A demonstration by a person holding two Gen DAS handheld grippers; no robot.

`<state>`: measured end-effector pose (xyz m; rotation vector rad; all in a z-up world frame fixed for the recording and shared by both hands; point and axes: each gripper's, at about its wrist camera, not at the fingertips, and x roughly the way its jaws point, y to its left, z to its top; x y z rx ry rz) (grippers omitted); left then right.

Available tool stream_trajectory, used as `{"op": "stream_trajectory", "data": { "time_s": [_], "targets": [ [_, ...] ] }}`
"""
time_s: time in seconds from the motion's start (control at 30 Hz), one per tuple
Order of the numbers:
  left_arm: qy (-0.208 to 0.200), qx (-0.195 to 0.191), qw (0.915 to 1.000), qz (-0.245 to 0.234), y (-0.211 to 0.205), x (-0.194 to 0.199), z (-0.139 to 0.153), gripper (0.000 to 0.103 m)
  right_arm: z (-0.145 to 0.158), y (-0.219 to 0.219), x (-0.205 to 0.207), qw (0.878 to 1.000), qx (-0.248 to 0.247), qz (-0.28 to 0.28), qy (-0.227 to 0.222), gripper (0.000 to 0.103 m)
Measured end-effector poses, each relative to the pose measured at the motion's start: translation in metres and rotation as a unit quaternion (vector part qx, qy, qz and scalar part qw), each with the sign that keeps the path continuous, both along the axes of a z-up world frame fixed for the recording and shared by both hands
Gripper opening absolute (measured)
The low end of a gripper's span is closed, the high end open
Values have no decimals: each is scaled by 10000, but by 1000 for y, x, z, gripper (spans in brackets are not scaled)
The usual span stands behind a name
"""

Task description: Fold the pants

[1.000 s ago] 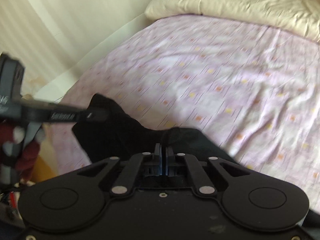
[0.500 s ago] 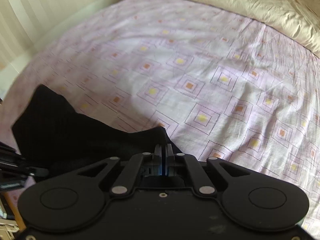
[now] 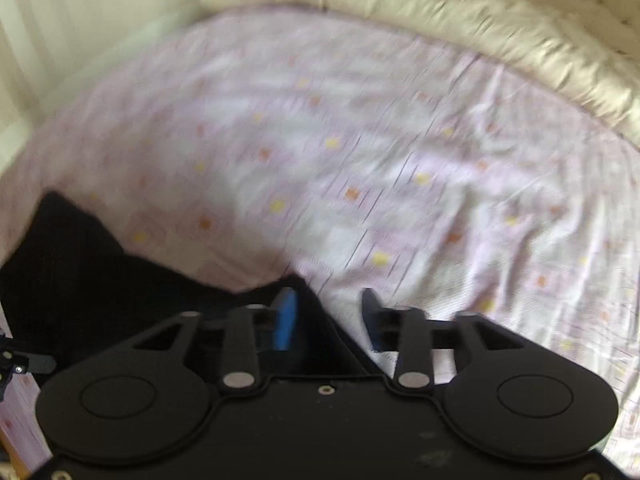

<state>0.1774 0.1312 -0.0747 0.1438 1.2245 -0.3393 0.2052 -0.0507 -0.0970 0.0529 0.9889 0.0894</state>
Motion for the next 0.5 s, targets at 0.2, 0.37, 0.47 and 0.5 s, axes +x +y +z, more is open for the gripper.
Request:
{"op": "stream_trajectory", "data": {
  "time_s": [0.2,0.37,0.47,0.5],
  "targets": [
    [-240,161,9976,624,8,41,-5,2,12,12,-19,9998,168,138,-7,12],
    [351,667,9883,1329,52,54,-37,2,-14,41,-4,9988,17,278,404,12],
    [299,407,9896,1344,73,37,-41,2,-34,52,12,9967,13,213,780,12],
    [337,457,9895,1328,77,34,-38,2,-39,55,16,9965,-8,201,810,12]
  ]
}}
